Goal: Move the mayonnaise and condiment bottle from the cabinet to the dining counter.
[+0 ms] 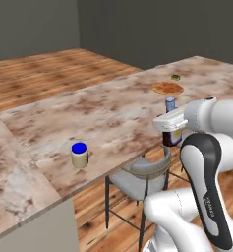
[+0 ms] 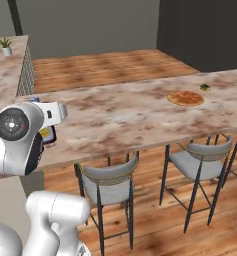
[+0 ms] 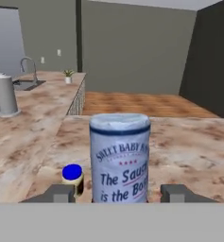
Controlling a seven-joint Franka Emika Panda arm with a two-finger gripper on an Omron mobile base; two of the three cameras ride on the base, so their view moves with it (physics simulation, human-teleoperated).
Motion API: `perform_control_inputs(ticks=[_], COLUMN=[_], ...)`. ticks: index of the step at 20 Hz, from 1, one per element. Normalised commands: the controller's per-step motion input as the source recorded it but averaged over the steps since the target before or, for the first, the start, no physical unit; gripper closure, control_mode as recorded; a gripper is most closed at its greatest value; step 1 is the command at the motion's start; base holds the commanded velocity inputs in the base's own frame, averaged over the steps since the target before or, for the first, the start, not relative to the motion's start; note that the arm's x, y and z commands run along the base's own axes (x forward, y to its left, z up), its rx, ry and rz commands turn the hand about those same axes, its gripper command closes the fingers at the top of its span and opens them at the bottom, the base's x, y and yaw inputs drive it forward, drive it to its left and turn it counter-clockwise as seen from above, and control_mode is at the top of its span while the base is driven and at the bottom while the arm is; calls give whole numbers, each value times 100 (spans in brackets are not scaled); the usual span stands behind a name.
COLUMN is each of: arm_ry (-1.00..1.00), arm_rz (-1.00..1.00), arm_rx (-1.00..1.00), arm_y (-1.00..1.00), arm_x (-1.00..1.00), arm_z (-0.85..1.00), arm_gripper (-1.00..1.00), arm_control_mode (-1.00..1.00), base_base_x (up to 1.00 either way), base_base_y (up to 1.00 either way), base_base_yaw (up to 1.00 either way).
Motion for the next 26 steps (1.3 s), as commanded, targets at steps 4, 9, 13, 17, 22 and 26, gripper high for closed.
perform_control_inputs(ticks=[4, 9, 13, 17, 22, 26], arm_ry=[0, 10, 7, 0, -2, -7], arm_rz=[0, 20, 36, 37, 31, 17], arm_rx=[0, 0, 0, 0, 0, 0], arm_y=[0, 0, 0, 4, 21, 24], arm_x=[0, 59, 99, 100, 100, 83], arm_z=[0, -43, -95, -100, -91, -64], arm_gripper=[100, 100, 100, 100, 100, 100], arm_control_mode=[100, -100, -100, -100, -100, -100], base_base_x=[79, 34, 0, 0, 0, 0], base_base_y=[-24, -3, 0, 0, 0, 0], base_base_yaw=[37, 14, 0, 0, 0, 0])
